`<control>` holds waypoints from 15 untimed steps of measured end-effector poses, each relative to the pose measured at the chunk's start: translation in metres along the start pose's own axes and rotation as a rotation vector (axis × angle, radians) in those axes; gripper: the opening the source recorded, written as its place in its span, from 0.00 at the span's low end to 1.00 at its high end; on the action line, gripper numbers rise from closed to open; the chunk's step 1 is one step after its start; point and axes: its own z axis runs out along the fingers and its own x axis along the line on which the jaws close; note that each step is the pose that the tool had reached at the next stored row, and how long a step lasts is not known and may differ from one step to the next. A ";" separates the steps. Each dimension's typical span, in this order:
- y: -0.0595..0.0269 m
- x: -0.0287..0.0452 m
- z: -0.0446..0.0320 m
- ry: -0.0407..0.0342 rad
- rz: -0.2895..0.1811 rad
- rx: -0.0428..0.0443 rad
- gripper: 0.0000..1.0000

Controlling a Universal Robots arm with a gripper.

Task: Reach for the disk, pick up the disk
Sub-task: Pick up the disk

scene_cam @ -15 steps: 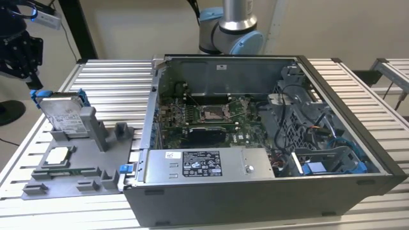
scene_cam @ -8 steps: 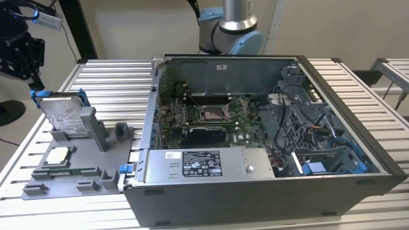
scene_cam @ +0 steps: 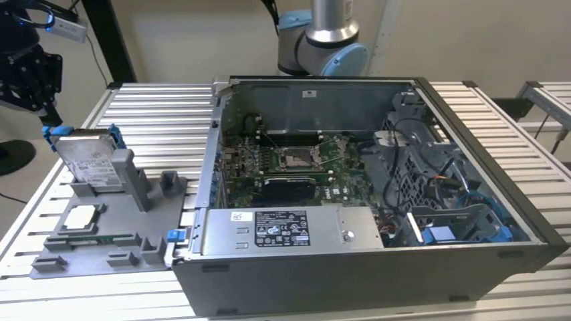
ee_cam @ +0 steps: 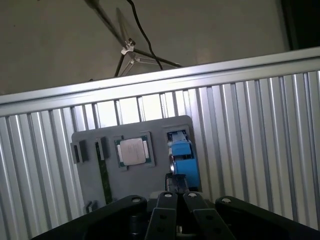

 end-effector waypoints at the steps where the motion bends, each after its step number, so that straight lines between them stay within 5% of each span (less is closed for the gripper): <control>1: 0.0000 -0.0005 0.0002 -0.0002 0.000 0.0004 0.00; 15: -0.0008 -0.0033 0.0026 0.0041 -0.022 0.0057 0.00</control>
